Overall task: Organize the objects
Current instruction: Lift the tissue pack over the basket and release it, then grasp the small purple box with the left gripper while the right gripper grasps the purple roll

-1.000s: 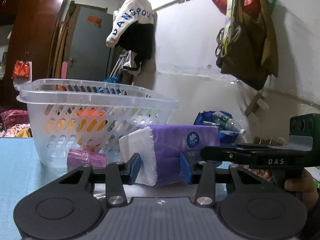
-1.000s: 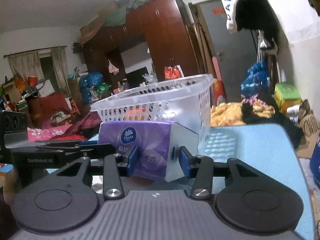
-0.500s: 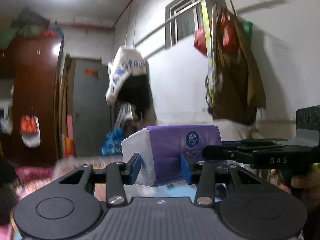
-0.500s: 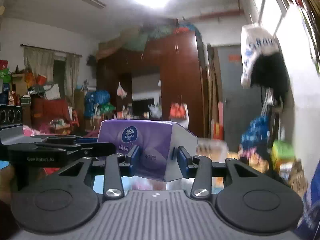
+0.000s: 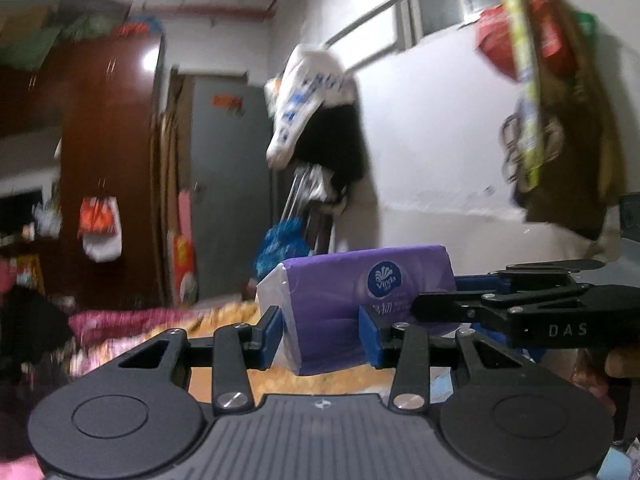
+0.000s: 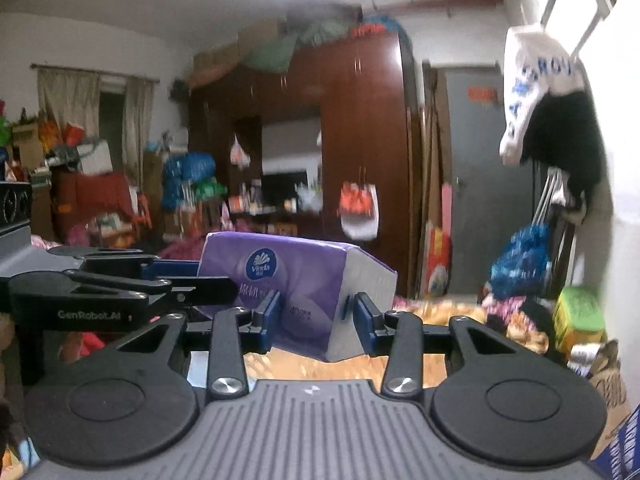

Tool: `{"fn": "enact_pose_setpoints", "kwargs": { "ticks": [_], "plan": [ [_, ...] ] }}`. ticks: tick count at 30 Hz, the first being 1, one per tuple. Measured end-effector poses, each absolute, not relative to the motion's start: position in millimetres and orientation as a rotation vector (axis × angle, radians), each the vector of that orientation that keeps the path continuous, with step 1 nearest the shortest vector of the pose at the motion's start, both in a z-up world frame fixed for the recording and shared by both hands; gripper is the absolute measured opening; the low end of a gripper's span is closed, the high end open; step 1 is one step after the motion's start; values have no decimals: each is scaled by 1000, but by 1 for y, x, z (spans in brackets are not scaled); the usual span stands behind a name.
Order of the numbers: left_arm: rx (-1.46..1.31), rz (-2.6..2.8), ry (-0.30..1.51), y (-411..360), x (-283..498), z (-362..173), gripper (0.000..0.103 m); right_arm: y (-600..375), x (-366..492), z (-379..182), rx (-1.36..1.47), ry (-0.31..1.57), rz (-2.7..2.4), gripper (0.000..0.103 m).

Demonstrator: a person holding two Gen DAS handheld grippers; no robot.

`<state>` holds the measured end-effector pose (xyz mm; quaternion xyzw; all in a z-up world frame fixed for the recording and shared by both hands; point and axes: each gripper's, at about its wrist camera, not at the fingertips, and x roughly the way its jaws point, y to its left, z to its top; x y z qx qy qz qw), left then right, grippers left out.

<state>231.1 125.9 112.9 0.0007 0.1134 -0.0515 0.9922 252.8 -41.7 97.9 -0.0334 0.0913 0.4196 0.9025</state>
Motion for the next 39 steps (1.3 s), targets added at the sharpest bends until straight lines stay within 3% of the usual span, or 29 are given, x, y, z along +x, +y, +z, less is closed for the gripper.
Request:
{"fn": "enact_pose_setpoints", "kwargs": {
  "ticks": [14,17,19,21,22,26,33,39],
  "plan": [
    [6,16,411,147,266,70,47,6,268,53,-215,330,811,43],
    [61,40,403,141,262,67,50,10,266,52,-244,346,803,43],
    [80,43,356,138,247,71,60,4,262,56,-235,335,807,44],
    [67,42,298,137,225,77,72,-10,252,64,-202,292,783,65],
    [59,51,279,136,213,79,77,-19,245,67,-191,270,768,71],
    [22,30,246,130,150,70,83,-68,210,72,-87,206,743,102],
    [28,21,301,112,66,7,85,-133,166,16,73,405,784,103],
    [14,57,424,110,73,-26,85,-125,162,-13,43,458,713,103]
  ]
}}
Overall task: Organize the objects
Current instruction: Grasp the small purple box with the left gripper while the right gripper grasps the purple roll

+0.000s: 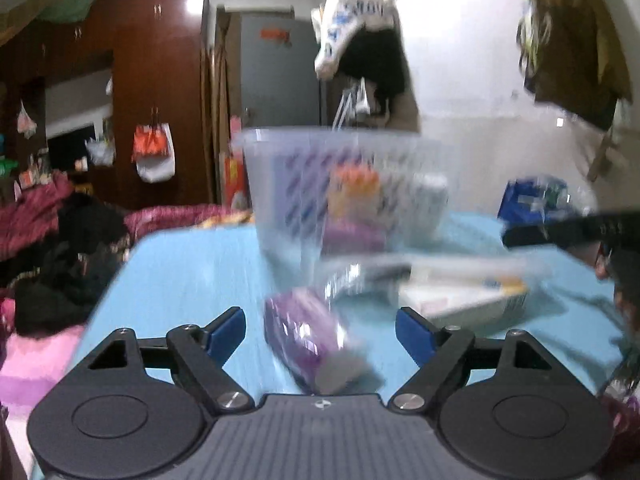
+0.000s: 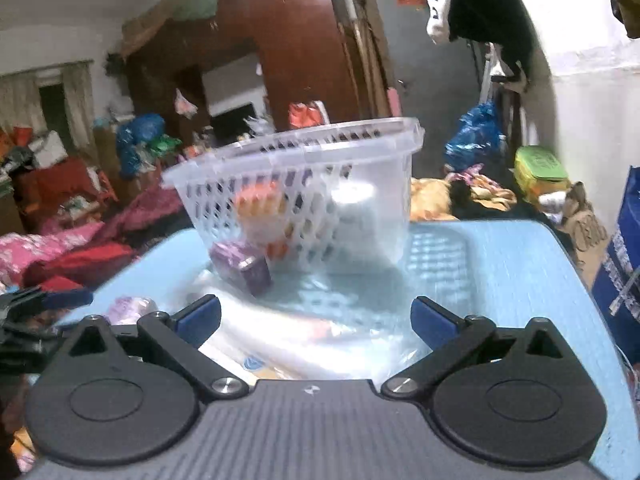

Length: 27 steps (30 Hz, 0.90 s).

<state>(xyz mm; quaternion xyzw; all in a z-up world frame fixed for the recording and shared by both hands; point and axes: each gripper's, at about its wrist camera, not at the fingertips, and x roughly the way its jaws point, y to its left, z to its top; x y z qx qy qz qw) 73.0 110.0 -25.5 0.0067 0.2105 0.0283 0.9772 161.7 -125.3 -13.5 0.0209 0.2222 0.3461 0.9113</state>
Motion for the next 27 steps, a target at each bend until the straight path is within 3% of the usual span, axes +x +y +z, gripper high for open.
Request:
{"fn": "enact_pose_setpoints", "kwargs": {
  "ticks": [14,19,23,24,26,27],
  "plan": [
    [37,120,474,106,73,-41,85,4,204,-15,-17,651,631,102],
    [49,139,476,103,73,-42,85,22,206,-16,-25,677,613,92],
    [57,155,469,101,72,-41,85,23,208,-20,-40,689,588,74],
    [57,158,466,100,72,-40,81,22,209,-21,-47,700,597,62],
    [41,151,460,102,71,-40,59,19,205,-23,-61,696,609,61],
    [18,147,460,105,71,-40,59,15,203,-23,-66,687,609,60]
  ]
}}
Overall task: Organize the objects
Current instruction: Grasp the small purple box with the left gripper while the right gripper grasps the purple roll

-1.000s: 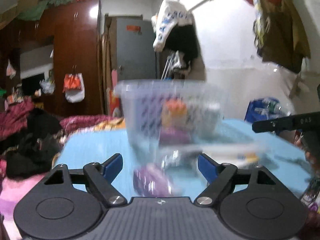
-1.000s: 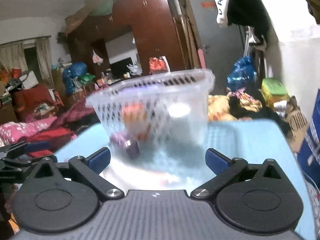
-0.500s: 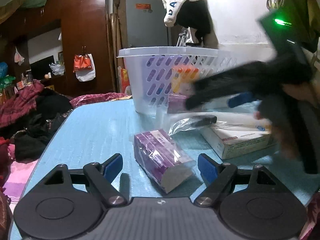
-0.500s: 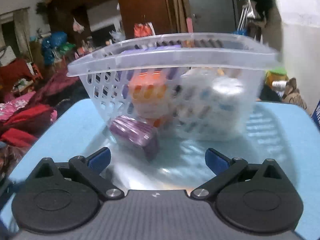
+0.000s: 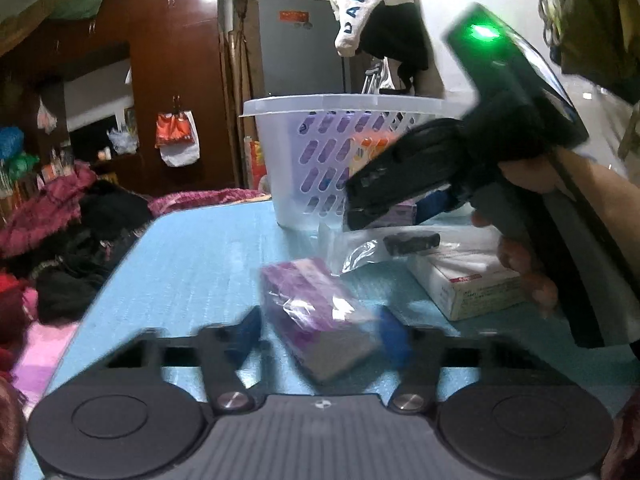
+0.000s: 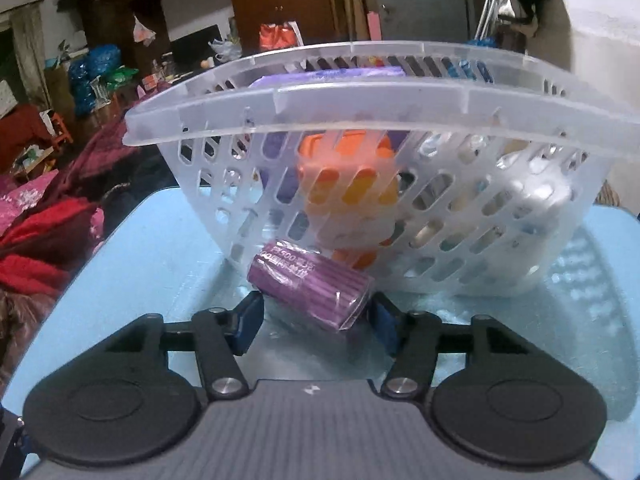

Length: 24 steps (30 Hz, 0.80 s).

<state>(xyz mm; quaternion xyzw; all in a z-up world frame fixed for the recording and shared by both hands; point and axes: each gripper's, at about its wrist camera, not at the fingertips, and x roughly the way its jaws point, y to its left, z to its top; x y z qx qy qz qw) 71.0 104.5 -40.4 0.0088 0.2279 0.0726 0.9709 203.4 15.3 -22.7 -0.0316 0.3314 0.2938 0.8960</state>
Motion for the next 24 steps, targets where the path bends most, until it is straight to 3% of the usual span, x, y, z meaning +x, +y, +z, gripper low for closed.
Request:
{"fn": "enact_pose_setpoints", "kwargs": {
  "ticks": [18,24],
  "plan": [
    [17,117,300,101,51,-29,55,-94,164,-1,-58,394,732,58],
    [-1,44,181,86,76,35,55,-118,148,26,21,248,796,58]
  ]
}}
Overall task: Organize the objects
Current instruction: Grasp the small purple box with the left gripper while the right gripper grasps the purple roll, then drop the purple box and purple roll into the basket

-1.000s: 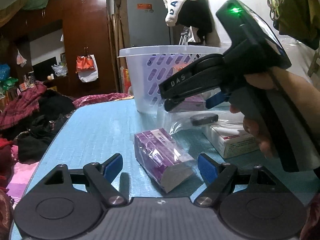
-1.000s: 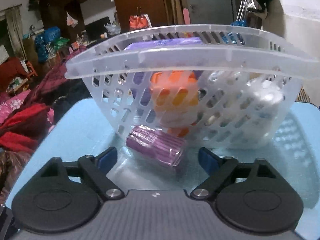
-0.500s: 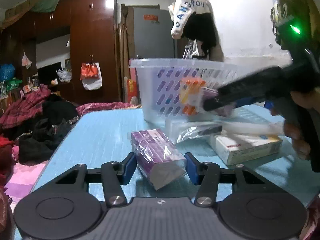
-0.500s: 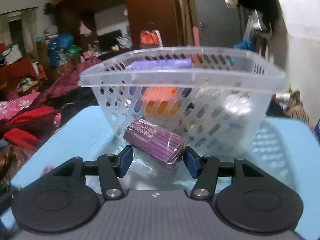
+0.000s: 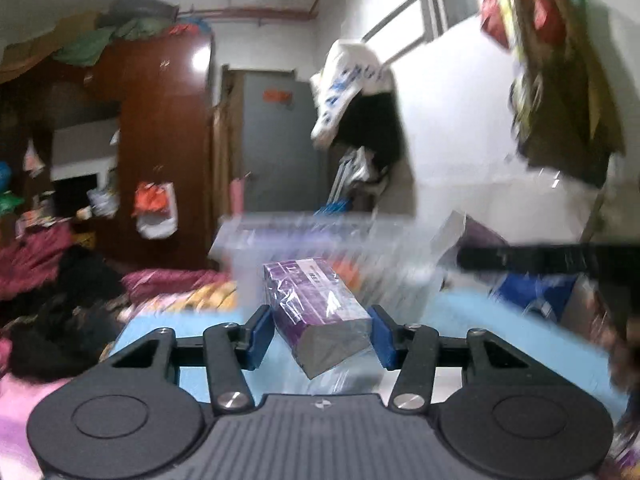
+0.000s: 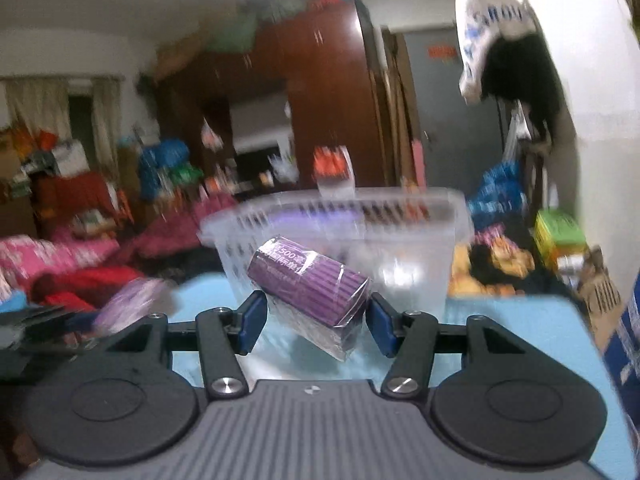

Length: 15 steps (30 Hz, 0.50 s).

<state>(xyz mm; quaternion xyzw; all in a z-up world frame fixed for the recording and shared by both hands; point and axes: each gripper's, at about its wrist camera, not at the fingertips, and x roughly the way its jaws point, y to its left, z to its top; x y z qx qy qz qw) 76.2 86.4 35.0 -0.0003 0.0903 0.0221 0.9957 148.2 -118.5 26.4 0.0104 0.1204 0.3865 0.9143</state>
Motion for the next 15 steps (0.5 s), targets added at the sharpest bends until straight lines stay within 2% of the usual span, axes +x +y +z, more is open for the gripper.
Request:
{"fn": "enact_pose_setpoints", "kwargs": {
  "ticks": [3,7,11,15],
  "plan": [
    [24,18,138,78,103,81,55,-114,146,59,-2,119,763,58],
    [15,30,183,82,165,118,55,-95,170,96,-58,25,701,58],
    [-65,68,356,106,241,111,55,-55,241,103,-118,182,593,58],
    [-112,62,451,122,271,87,55,-35,289,85,-111,326,605,58]
  ]
}}
